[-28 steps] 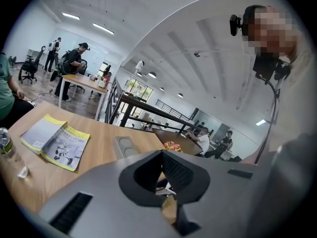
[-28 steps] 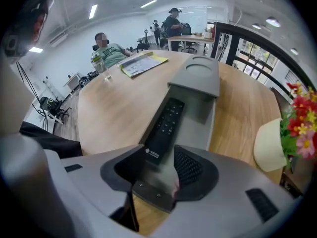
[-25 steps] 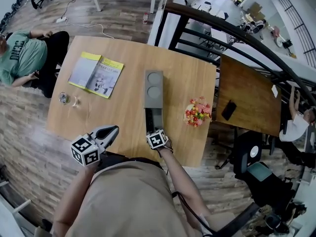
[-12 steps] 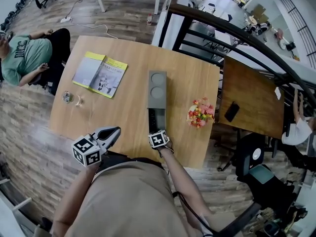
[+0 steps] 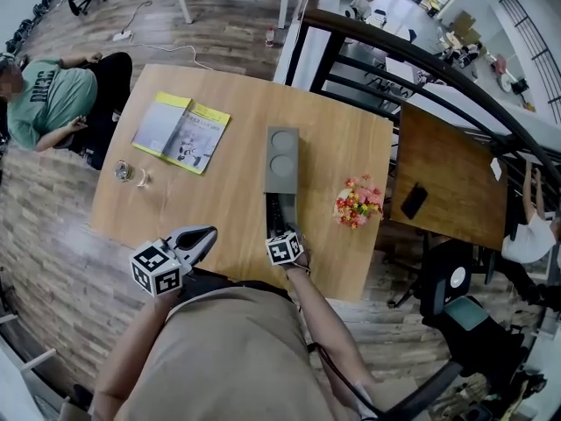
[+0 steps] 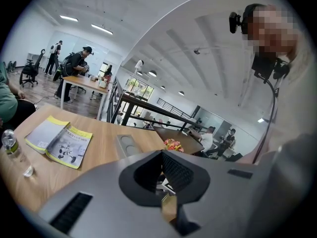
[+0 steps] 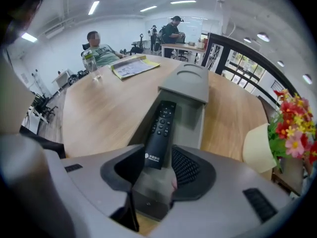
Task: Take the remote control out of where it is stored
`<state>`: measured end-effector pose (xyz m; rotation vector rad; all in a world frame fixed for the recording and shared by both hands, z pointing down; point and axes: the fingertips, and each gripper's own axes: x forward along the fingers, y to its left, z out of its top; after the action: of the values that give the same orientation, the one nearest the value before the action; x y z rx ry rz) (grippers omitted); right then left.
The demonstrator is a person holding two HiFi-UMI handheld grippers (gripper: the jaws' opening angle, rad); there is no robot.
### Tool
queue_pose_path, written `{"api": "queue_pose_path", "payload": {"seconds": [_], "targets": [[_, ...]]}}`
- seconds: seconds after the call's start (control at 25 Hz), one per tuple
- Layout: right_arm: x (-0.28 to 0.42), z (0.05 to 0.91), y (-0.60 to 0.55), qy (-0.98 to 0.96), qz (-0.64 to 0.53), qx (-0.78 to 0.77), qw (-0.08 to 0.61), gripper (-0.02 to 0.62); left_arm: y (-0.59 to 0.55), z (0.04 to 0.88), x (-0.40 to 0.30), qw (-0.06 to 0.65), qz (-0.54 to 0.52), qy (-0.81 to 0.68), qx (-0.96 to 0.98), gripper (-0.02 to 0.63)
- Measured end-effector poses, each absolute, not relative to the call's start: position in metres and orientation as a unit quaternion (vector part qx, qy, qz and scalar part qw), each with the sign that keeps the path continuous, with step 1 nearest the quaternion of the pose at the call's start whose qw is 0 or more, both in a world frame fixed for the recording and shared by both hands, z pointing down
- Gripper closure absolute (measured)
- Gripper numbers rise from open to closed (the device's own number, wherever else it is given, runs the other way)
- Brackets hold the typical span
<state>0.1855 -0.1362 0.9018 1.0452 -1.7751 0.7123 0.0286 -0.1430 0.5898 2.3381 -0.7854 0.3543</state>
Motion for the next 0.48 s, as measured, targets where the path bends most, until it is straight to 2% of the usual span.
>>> {"api": "queue_pose_path", "payload": {"seconds": [0.16, 0.48], "targets": [[0.173, 0.9, -0.135, -0.737, 0.313, 0.397, 0.448, 0.425, -0.141, 0.592, 0.028, 0.32, 0.136, -0.299, 0.889, 0.603], [0.173, 0.925, -0.141, -0.711, 0.323, 0.394, 0.484, 0.411, -0.144, 0.591, 0.029, 0.319, 0.135, -0.303, 0.888, 0.603]]}}
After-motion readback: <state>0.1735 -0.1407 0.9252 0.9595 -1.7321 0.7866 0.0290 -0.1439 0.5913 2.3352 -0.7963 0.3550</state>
